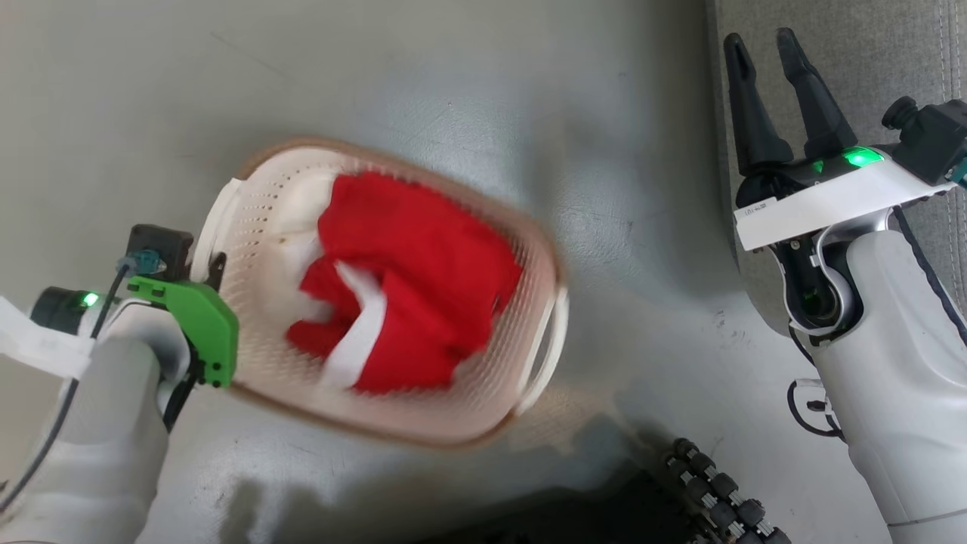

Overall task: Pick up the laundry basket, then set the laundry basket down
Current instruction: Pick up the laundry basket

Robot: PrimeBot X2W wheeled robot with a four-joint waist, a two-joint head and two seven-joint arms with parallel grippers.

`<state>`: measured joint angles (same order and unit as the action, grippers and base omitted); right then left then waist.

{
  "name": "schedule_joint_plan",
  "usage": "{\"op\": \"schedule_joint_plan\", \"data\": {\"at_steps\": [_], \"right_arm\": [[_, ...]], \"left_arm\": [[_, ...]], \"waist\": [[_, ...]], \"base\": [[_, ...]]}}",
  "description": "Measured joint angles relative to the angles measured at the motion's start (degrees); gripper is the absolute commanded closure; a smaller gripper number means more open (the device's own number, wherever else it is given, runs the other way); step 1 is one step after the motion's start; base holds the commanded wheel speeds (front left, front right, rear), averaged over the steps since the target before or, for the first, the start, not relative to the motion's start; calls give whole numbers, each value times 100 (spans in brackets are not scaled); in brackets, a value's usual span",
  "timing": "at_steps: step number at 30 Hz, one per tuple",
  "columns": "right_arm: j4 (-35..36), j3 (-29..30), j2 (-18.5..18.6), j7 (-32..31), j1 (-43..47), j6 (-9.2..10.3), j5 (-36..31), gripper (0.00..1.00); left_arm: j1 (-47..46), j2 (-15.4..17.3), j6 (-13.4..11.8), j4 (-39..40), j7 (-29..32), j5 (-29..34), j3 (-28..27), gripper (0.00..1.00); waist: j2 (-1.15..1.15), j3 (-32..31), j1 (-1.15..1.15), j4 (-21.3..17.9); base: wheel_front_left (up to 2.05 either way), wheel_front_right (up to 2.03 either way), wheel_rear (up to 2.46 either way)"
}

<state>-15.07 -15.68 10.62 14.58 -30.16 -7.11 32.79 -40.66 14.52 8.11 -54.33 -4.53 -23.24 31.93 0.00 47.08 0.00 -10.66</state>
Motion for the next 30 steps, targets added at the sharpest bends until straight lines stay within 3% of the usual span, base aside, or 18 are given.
{"op": "schedule_joint_plan", "data": {"at_steps": [10, 12, 16, 30], "right_arm": [[-70, -10, -32, 0, -12, -1, 0, 0], [-98, -7, -36, 0, -12, -1, 0, 0], [-119, 8, -33, 1, -12, -1, 0, 0], [-140, -76, -53, 0, -12, -1, 7, 0]], "left_arm": [[-44, -183, -5, -127, -109, -605, -93, 100], [-42, -411, -10, -232, -158, -1106, -442, 100], [-43, -630, -91, -289, -219, -1483, -698, 100], [-41, -920, -108, -655, -444, -1940, -1053, 100]], "waist": [[0, -93, 0, 16], [0, -166, 0, 25], [0, -258, 0, 56], [0, -337, 0, 100]], "base": [[0, 0, 0], [0, 0, 0], [0, 0, 0], [0, 0, 0]]}}
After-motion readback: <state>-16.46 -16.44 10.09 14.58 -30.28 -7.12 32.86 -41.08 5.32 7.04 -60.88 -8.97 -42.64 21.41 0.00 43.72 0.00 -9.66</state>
